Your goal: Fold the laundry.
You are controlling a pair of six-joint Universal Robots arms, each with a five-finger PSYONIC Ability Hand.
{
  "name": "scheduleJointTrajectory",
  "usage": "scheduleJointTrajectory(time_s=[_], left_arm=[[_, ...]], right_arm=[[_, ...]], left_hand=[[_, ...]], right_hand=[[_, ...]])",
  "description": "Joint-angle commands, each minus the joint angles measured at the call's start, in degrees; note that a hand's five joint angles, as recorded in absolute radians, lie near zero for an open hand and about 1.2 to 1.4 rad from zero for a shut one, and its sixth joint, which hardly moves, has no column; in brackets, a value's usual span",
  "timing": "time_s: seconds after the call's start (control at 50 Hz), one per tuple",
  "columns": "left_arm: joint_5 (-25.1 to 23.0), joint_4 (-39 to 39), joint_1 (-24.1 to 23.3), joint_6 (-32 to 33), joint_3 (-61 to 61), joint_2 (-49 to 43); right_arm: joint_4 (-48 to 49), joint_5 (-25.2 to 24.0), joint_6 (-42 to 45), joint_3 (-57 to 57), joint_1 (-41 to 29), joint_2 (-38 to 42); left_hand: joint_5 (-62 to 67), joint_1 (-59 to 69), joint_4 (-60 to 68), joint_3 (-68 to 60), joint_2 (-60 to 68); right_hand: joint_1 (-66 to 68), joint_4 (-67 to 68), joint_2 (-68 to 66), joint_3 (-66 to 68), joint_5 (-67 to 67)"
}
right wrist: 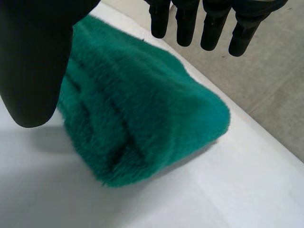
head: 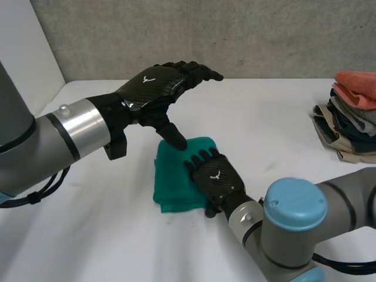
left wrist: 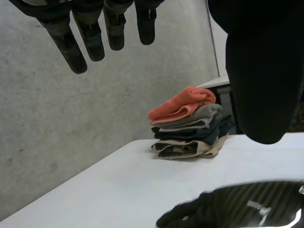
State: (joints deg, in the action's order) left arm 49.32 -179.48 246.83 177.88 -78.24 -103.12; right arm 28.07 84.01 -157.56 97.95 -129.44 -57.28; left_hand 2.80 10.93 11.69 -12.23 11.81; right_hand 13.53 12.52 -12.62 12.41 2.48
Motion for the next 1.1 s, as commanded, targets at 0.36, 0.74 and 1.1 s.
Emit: scheduleJointTrajectory(time_s=[0.36,0.74,1.1], left_arm=[[0.43,-0.35,-0.29,-0.25,-1.31,0.55],[1.13,-0.43,-0.12,-0.69,-1.31,2.57],[2.27,-0.43,-0.47,-0.87,-2.18,4.24]], right_arm=[[5.59,-0.60,4.63,-12.51,0.24,8.76],[6.73,-3.59,1.91,-21.12,6.47,2.97],[19.48,-9.65,-27.15,-35.72,41.95,-3.37]], left_hand=[[-0.57,1.31,0.55,-0.01,0.43],[-0.57,1.31,0.55,-0.01,0.43],[-0.90,0.97,0.21,0.33,0.09]], right_hand=[[20.10,21.11,-21.02,21.22,21.16],[66.47,67.48,-67.38,67.59,67.52],[66.47,67.48,-67.38,67.59,67.52]])
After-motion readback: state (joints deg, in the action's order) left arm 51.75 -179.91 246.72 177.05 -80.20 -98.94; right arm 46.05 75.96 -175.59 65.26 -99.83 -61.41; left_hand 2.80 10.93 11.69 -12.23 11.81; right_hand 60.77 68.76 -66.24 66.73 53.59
